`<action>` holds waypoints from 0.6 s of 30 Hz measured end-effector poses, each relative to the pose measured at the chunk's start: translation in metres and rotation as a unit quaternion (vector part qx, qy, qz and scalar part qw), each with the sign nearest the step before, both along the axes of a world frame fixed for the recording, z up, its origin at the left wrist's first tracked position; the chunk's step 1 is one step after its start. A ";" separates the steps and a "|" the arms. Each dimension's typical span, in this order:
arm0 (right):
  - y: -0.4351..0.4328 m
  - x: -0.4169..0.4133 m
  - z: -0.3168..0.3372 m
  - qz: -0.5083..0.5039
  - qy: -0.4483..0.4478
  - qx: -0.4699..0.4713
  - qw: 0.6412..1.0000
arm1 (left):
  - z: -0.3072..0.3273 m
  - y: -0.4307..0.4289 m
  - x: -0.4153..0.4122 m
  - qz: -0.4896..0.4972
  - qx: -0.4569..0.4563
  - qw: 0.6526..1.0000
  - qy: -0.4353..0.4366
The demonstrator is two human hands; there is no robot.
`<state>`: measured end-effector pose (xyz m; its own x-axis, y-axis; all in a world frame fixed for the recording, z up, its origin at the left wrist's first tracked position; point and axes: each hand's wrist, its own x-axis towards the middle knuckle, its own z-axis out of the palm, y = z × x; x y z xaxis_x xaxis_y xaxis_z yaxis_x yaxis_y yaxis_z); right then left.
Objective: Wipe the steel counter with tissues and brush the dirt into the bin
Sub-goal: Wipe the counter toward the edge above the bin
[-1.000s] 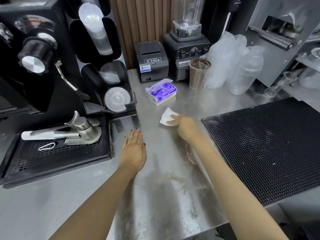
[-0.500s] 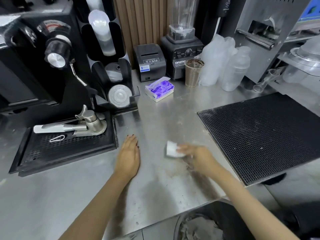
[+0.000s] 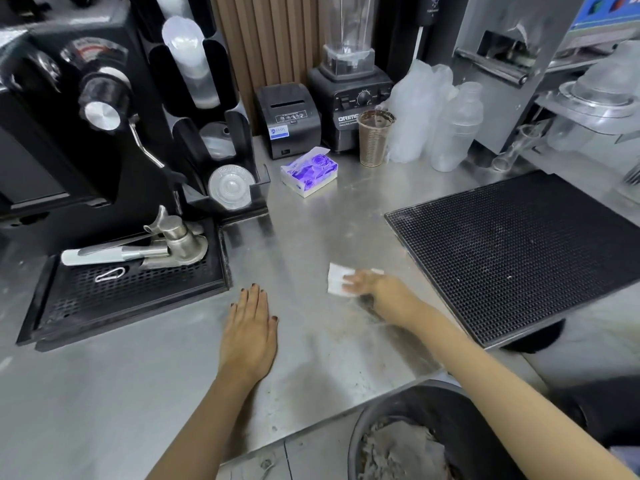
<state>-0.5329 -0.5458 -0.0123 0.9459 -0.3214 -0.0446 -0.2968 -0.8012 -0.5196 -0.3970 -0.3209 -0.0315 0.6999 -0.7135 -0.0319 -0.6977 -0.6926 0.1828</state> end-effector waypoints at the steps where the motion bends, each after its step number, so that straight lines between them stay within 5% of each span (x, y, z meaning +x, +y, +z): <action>1: 0.008 -0.011 0.003 0.031 0.001 0.013 0.999 | 0.001 -0.001 -0.001 0.001 0.004 1.000 0.000; 7: -0.045 0.022 0.028 -0.074 -0.049 0.007 0.996 | 0.002 -0.002 -0.001 0.007 0.003 1.000 -0.001; 13: -0.083 0.095 0.003 -0.094 0.026 -0.055 0.994 | 0.001 -0.001 0.000 0.006 0.000 1.000 0.000; 18: -0.055 0.093 0.004 -0.070 -0.011 -0.041 0.997 | 0.000 -0.001 0.001 0.006 -0.006 1.000 0.009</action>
<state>-0.4404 -0.6005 -0.0082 0.8921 -0.4518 0.0078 -0.3975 -0.7929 -0.4619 -0.3964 -0.3223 -0.0317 0.7077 -0.7056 -0.0360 -0.6861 -0.6984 0.2037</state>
